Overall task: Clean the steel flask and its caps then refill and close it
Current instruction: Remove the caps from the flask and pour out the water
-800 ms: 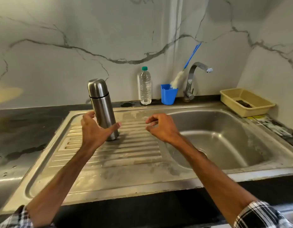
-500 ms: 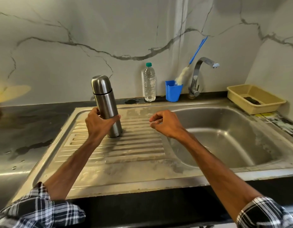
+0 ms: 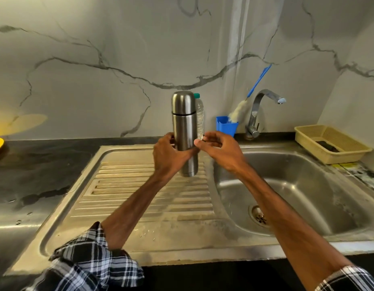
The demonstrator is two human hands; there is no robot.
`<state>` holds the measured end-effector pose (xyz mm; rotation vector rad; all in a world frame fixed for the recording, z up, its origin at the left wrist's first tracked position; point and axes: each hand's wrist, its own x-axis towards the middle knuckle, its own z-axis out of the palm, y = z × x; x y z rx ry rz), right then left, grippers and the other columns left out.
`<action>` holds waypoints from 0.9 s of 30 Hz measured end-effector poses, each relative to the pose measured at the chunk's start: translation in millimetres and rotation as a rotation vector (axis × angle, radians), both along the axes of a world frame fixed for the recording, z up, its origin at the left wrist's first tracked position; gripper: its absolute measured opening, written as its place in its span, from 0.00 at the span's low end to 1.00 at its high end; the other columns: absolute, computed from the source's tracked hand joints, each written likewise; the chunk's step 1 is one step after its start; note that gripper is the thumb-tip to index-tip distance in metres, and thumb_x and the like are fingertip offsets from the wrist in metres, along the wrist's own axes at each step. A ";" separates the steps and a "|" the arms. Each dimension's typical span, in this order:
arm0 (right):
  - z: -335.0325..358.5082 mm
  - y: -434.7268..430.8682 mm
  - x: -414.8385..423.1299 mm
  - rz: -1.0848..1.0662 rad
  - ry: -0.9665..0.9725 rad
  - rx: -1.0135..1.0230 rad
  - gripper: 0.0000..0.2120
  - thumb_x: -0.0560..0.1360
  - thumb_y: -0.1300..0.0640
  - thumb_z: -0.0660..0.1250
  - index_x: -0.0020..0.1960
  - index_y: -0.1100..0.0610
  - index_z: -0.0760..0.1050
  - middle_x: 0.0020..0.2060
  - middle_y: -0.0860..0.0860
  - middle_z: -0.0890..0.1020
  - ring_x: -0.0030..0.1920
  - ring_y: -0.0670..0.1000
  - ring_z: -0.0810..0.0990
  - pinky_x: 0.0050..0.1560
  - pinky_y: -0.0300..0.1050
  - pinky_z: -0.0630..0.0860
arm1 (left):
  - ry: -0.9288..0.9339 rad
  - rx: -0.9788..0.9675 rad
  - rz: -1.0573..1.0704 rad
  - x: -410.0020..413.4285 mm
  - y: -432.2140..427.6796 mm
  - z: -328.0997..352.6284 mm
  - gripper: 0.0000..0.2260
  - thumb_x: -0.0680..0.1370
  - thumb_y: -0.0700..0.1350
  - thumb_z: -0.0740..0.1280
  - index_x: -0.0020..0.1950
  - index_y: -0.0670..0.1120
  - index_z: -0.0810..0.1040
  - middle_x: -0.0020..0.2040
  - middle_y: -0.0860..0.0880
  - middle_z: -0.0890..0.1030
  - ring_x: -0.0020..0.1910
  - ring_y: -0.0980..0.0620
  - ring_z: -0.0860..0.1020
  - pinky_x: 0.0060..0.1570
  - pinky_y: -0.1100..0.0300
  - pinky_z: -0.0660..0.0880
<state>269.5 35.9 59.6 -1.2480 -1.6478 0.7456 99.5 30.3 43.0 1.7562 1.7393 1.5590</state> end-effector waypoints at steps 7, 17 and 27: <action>7.7 12.0 16.2 -0.040 0.029 0.042 0.35 0.66 0.44 0.80 0.68 0.53 0.71 0.53 0.44 0.80 0.50 0.39 0.79 0.52 0.37 0.77 | 0.049 0.000 -0.155 49.6 12.6 -5.0 0.27 0.62 0.60 0.79 0.56 0.49 0.83 0.45 0.55 0.85 0.40 0.59 0.82 0.42 0.57 0.82; -33.2 21.6 58.2 -0.245 0.046 0.092 0.34 0.62 0.47 0.83 0.64 0.52 0.74 0.49 0.43 0.81 0.47 0.39 0.82 0.48 0.36 0.78 | 0.133 -0.136 -0.504 78.3 30.7 -33.0 0.26 0.67 0.52 0.82 0.62 0.48 0.81 0.50 0.57 0.84 0.46 0.63 0.81 0.46 0.69 0.78; -66.0 25.8 71.4 -0.342 -0.040 0.113 0.30 0.62 0.51 0.83 0.60 0.53 0.76 0.47 0.43 0.82 0.45 0.38 0.81 0.44 0.33 0.76 | -0.211 -0.218 -0.682 74.8 63.5 -12.0 0.28 0.73 0.53 0.75 0.70 0.47 0.74 0.62 0.50 0.83 0.60 0.53 0.81 0.62 0.51 0.79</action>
